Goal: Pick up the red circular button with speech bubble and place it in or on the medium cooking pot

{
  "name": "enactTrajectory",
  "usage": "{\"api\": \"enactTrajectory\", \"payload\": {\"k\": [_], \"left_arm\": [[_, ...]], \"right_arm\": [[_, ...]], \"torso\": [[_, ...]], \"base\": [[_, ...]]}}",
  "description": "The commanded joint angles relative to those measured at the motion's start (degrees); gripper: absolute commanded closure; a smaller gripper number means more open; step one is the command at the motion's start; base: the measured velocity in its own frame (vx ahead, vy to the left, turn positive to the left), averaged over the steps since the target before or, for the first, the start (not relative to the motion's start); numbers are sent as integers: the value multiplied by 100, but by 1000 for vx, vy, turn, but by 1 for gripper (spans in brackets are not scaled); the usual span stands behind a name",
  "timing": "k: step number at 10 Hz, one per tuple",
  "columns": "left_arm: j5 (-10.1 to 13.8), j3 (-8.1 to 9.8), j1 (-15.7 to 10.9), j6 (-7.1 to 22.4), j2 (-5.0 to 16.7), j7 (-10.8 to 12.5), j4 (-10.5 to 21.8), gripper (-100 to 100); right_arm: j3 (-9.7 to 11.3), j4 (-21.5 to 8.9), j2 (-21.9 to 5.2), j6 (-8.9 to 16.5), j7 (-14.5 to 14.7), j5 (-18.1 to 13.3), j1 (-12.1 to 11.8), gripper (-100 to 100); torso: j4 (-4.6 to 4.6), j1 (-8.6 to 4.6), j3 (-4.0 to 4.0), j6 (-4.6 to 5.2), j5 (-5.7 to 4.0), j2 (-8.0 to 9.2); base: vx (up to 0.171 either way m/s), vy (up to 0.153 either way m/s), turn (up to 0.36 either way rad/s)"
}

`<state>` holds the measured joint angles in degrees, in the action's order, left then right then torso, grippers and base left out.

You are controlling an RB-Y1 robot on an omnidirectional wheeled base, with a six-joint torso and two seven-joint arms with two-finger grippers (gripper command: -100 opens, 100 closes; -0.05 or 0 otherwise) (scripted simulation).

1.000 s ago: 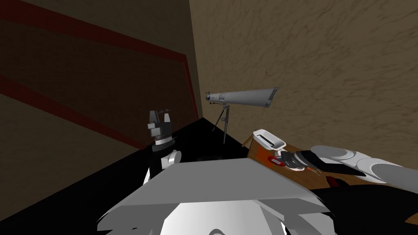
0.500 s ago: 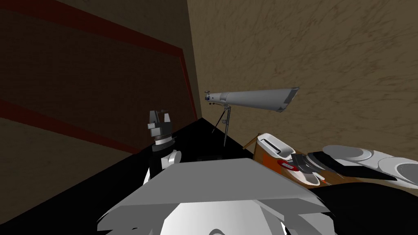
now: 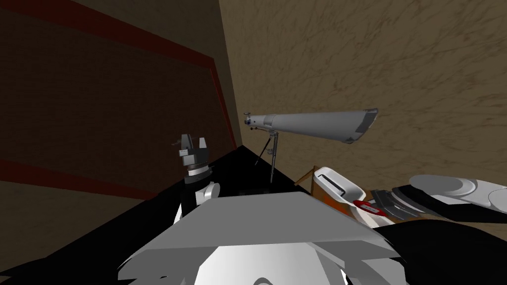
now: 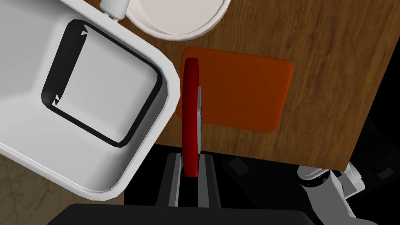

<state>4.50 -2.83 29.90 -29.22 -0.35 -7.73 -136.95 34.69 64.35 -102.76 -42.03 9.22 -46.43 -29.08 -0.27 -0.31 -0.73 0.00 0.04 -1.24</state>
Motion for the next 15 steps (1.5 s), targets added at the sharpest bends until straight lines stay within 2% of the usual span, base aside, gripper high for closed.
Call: {"api": "enactTrajectory", "payload": {"k": [1,3,9,10,11,15], "left_arm": [[0,0,0,0,0,0,0,0],[0,0,-1,0,0,0,0,0],[0,0,-1,0,0,0,0,0],[0,0,-1,0,0,0,0,0],[0,-1,-3,0,-1,0,1,0],[0,-1,-3,1,-1,0,1,0]], "right_arm": [[1,64,-160,36,42,132,-175,100],[20,12,-370,-2,42,135,-361,100],[67,-140,-865,-92,42,155,-815,100],[28,-136,-776,-85,6,62,-749,100],[15,-161,-778,-101,-11,32,-745,-100],[15,-158,-778,-98,-9,35,-745,-100]], "torso": [[0,0,0,0,0,0],[9,9,25,7,0,44],[7,-4,16,7,0,28],[6,-5,16,6,-7,29],[17,26,44,9,-4,80],[26,32,63,12,-1,109]], "base": [[147,-58,-28],[143,-78,-69],[195,-87,-81],[-1,22,-27],[0,0,0],[0,0,0]]}}
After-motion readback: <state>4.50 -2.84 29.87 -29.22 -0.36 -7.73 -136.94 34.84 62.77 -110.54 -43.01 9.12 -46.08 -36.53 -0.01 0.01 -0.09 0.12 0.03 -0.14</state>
